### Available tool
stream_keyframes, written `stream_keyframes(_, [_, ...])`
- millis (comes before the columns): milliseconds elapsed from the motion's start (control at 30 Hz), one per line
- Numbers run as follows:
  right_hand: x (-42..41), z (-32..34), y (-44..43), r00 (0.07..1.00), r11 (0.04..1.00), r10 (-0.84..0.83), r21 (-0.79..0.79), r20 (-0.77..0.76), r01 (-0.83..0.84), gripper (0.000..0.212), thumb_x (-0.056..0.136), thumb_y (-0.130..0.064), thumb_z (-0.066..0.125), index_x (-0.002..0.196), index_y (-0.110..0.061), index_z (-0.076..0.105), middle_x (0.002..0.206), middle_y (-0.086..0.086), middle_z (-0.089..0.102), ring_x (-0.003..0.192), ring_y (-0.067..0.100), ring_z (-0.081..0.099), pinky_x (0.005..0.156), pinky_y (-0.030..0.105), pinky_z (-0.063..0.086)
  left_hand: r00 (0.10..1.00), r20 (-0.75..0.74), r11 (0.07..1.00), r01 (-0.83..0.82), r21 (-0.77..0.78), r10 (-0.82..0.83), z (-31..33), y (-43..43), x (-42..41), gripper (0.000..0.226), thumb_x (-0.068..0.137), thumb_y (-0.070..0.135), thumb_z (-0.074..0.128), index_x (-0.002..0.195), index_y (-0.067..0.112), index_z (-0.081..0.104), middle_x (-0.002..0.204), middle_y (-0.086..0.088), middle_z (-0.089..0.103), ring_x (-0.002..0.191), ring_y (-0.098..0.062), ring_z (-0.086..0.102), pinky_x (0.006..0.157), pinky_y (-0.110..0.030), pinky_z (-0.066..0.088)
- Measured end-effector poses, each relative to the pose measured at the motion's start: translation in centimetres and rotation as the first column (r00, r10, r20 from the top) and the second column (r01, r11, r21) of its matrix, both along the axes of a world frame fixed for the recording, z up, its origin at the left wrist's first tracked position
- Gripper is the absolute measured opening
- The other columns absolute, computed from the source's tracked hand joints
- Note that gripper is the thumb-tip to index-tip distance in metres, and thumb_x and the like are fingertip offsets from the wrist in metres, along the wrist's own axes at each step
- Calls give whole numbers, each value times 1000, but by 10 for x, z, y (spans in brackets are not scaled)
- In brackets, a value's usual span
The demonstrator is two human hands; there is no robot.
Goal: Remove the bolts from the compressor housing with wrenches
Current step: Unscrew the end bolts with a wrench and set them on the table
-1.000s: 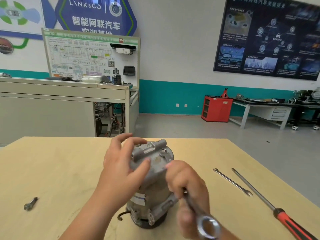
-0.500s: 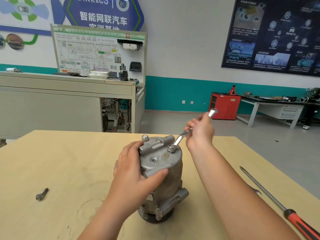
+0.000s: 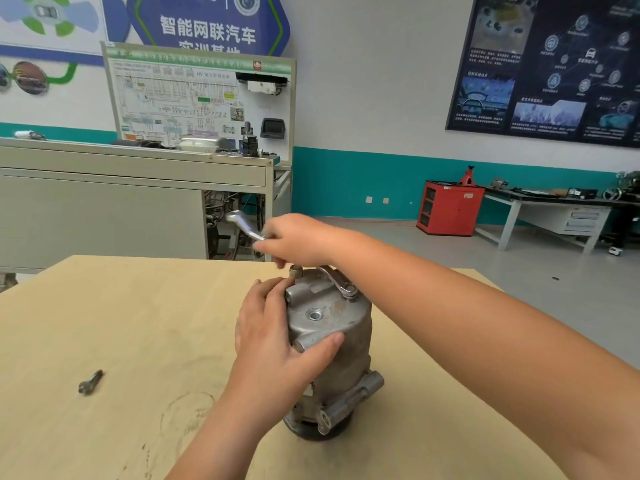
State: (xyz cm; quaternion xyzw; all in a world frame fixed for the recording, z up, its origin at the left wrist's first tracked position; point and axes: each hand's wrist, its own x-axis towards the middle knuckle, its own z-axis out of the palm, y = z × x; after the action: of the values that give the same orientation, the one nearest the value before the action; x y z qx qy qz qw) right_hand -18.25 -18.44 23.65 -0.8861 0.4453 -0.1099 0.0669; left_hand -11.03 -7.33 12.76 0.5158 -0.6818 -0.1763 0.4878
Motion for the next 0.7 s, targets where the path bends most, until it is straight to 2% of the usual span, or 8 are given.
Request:
stream_keyframes(167, [12, 1, 40, 939, 930, 288, -178, -186, -320, 22, 99, -33, 40, 86, -16, 46, 84, -2, 60, 75, 14, 51, 60, 26, 31, 999, -47, 999, -25, -32, 23, -4, -3, -3, 97, 53, 71, 46, 140, 29, 36, 138, 3, 30, 131, -14, 22, 112, -45, 27])
stream_keyframes(267, [2, -14, 66, 903, 868, 378, -262, -203, -422, 22, 99, -29, 41, 91, -11, 50, 90, 7, 59, 76, 17, 47, 64, 31, 32, 993, -119, 992, 10, -128, -26, -3, -3, -8, 71, 56, 59, 53, 126, 48, 48, 122, 21, 47, 116, -17, 43, 100, -33, 40])
stream_keyframes(367, [-17, -31, 94, 823, 749, 568, -401, -22, -528, 25, 89, -21, 57, 81, 3, 58, 79, 15, 59, 71, 28, 51, 64, 36, 33, 987, -159, 991, 4, -133, -25, -6, -5, -7, 80, 52, 55, 52, 130, 41, 40, 133, 4, 46, 117, -10, 43, 99, -13, 34])
stream_keyframes(467, [-48, -51, 112, 712, 655, 680, -581, 174, -483, 26, 75, -24, 69, 66, -2, 57, 73, 16, 59, 68, 28, 52, 67, 35, 41, 998, -57, 997, -15, -76, 10, -11, -8, -2, 96, 49, 59, 44, 139, 30, 30, 138, 5, 31, 135, -13, 30, 114, -32, 28])
stream_keyframes(533, [-71, -71, 121, 615, 713, 670, -593, 416, -374, 37, 87, -40, 58, 62, -16, 46, 75, 9, 58, 72, 22, 52, 87, 36, 41, 999, -33, 998, -24, -56, 22, -11, -7, -1, 103, 49, 63, 40, 142, 22, 30, 138, 7, 23, 137, -12, 20, 115, -31, 18])
stream_keyframes(600, [-90, -87, 129, 347, 844, 537, -489, 769, -221, 46, 88, -54, 49, 57, -23, 38, 72, -3, 55, 72, 14, 54, 101, 34, 37, 998, -66, 1000, -18, -22, 17, -8, -3, -2, 105, 48, 70, 42, 143, 26, 30, 140, 11, 21, 133, -1, 14, 115, -30, 15])
stream_keyframes(633, [-96, -88, 130, 97, 908, 400, -380, 911, -176, 48, 85, -57, 50, 53, -24, 38, 67, -6, 54, 69, 12, 54, 99, 35, 42, 997, -82, 1000, -13, -9, 12, -7, -1, -3, 105, 48, 72, 42, 143, 28, 30, 142, 12, 20, 132, 2, 13, 116, -30, 14])
stream_keyframes(700, [-106, -83, 121, -376, 970, 93, -169, 922, -175, 51, 83, -59, 48, 47, -24, 40, 54, -7, 46, 58, 12, 53, 84, 36, 54, 995, -101, 1000, 0, 11, 1, -5, 1, -4, 106, 48, 73, 42, 144, 30, 28, 144, 13, 18, 132, 4, 11, 116, -30, 14])
